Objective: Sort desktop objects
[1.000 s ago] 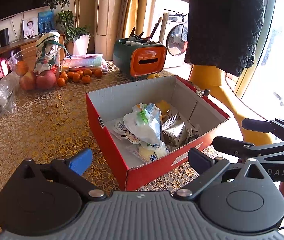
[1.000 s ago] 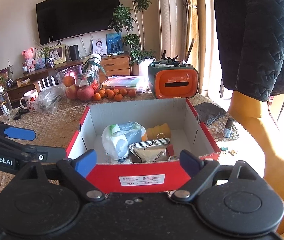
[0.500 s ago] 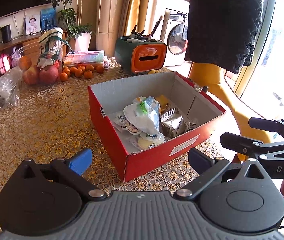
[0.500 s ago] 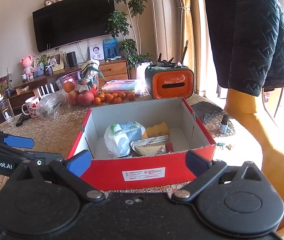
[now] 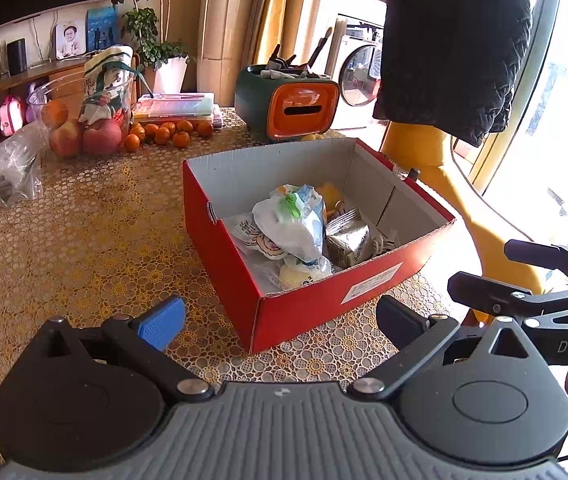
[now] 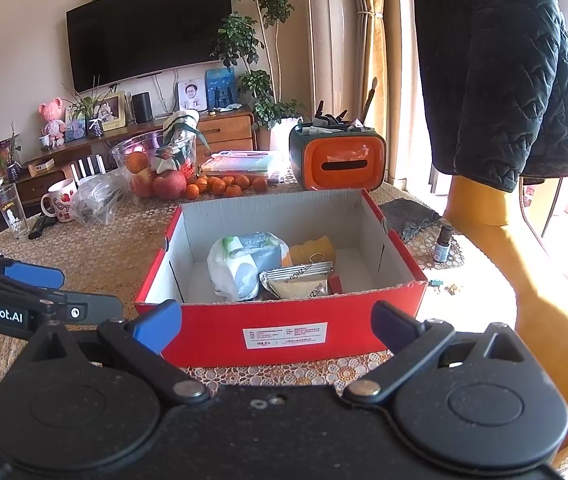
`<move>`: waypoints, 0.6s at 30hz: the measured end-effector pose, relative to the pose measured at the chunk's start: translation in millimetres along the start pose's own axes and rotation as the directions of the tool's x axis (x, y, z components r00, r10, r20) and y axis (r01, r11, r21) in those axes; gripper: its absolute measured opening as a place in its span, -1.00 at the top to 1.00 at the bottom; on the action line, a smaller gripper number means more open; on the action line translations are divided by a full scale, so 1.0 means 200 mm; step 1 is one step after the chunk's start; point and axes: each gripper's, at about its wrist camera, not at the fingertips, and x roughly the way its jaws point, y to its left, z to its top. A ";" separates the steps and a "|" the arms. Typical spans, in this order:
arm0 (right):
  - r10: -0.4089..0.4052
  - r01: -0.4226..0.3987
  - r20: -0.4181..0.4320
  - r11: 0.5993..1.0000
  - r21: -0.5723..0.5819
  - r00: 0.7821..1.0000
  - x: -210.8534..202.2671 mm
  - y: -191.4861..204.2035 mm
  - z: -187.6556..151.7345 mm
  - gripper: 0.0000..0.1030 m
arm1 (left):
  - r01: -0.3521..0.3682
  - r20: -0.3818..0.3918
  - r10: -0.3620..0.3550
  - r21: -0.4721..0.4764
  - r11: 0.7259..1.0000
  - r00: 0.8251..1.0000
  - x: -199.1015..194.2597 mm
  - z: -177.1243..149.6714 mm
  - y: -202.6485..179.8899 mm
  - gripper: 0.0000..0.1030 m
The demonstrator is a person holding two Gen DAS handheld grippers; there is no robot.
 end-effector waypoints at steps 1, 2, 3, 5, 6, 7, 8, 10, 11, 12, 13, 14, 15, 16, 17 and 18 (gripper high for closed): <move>0.000 0.000 -0.002 1.000 0.001 1.000 0.00 0.00 0.00 -0.97 | -0.002 -0.003 0.002 0.000 1.000 1.000 0.00 0.00 0.00 -0.99; -0.001 0.001 -0.005 1.000 0.002 1.000 0.00 0.00 0.00 -0.97 | -0.002 -0.004 0.002 0.002 1.000 1.000 0.00 -0.01 0.00 -0.99; -0.001 0.001 -0.008 1.000 0.003 1.000 0.01 0.01 0.00 -0.97 | -0.001 -0.005 0.001 0.004 1.000 1.000 0.01 -0.01 0.00 -0.99; 0.001 -0.001 -0.012 1.000 0.007 1.000 0.01 0.01 -0.01 -0.97 | -0.002 -0.010 0.003 0.009 1.000 1.000 0.01 -0.01 0.00 -0.99; 0.001 -0.001 -0.015 1.000 0.009 1.000 0.02 0.01 0.00 -0.97 | -0.001 -0.012 0.002 0.010 1.000 1.000 0.01 -0.01 0.00 -0.99; 0.000 0.000 -0.017 1.000 0.011 1.000 0.02 0.01 -0.01 -0.97 | 0.000 -0.015 0.000 0.009 1.000 1.000 0.01 -0.02 0.01 -0.99; -0.001 0.002 -0.019 1.000 0.012 1.000 0.02 0.01 -0.01 -0.97 | 0.000 -0.017 0.000 0.008 1.000 1.000 0.02 -0.02 0.01 -0.99; -0.001 0.001 -0.023 1.000 0.016 1.000 0.02 0.01 -0.01 -0.97 | -0.003 -0.021 0.003 0.009 1.000 1.000 0.02 -0.02 0.01 -0.99; 0.000 0.001 -0.025 1.000 0.019 1.000 0.02 0.01 -0.01 -0.97 | -0.004 -0.023 0.004 0.007 1.000 1.000 0.02 -0.03 0.02 -0.99; 0.000 0.000 -0.027 1.000 0.021 1.000 0.02 0.01 -0.01 -0.97 | -0.004 -0.024 0.004 0.006 1.000 1.000 0.02 -0.03 0.02 -0.99; 0.000 0.001 -0.030 1.000 0.023 1.000 0.03 0.01 -0.02 -0.97 | -0.005 -0.024 0.005 0.006 1.000 1.000 0.02 -0.03 0.02 -0.99; 0.000 0.001 -0.032 1.000 0.024 0.999 0.03 0.01 -0.02 -0.97 | -0.007 -0.023 0.007 0.007 1.000 1.000 0.02 -0.03 0.03 -0.99; 0.000 0.001 -0.036 1.000 0.026 0.999 0.03 0.02 -0.02 -0.97 | -0.009 -0.020 0.009 0.009 1.000 1.000 0.02 -0.03 0.03 -0.99; 0.001 0.000 -0.040 1.000 0.027 0.999 0.04 0.02 -0.03 -0.97 | -0.011 -0.016 0.011 0.012 1.000 1.000 0.02 -0.04 0.03 -0.99; 0.002 -0.001 -0.043 1.000 0.028 0.999 0.04 0.02 -0.03 -0.97 | -0.012 -0.015 0.012 0.013 1.000 1.000 0.01 -0.04 0.03 -0.99; 0.003 -0.002 -0.045 1.000 0.028 0.999 0.04 0.03 -0.03 -0.97 | -0.010 -0.015 0.010 0.010 1.000 1.000 0.01 -0.04 0.04 -0.99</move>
